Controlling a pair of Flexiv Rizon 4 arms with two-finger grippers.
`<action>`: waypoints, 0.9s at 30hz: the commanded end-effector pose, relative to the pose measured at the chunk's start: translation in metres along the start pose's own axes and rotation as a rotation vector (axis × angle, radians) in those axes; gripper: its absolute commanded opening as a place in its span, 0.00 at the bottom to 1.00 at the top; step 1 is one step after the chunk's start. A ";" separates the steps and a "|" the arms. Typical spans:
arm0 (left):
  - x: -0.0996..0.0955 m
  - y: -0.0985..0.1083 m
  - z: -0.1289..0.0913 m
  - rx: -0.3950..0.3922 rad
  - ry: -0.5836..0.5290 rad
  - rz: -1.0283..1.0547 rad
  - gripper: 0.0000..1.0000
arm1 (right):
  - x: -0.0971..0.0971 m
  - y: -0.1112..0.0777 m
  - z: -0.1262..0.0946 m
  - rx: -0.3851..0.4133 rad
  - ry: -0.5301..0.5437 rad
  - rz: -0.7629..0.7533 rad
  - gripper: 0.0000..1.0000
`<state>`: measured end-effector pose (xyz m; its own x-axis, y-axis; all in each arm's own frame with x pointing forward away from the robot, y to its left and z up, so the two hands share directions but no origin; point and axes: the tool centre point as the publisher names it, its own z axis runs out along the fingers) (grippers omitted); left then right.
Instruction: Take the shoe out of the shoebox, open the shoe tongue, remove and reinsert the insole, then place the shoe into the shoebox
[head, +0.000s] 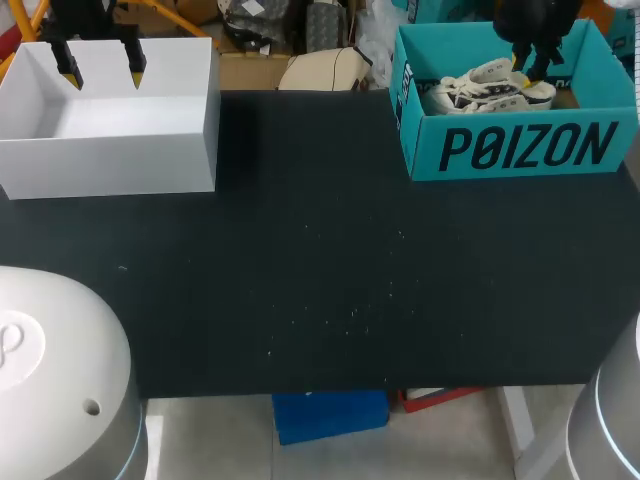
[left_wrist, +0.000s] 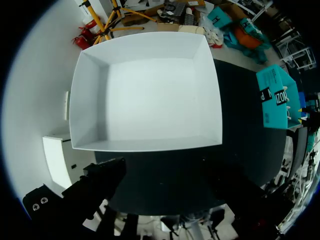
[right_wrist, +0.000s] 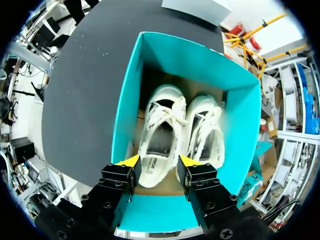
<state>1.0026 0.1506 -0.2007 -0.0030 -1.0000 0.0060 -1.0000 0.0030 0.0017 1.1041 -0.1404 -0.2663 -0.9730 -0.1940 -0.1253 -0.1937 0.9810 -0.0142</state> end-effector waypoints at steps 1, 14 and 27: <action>0.001 0.000 -0.001 -0.002 -0.004 -0.002 1.00 | -0.016 0.000 0.018 -0.002 0.031 0.006 0.43; 0.001 0.000 -0.001 -0.002 -0.004 -0.002 1.00 | -0.026 0.003 0.064 -0.030 0.052 0.029 0.41; 0.001 0.000 -0.001 -0.002 -0.004 -0.002 1.00 | -0.027 0.001 0.106 -0.048 0.081 0.060 0.37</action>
<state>1.0026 0.1506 -0.2007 -0.0030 -1.0000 0.0060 -1.0000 0.0030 0.0017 1.1342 -0.1349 -0.3584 -0.9889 -0.1381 -0.0547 -0.1402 0.9895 0.0355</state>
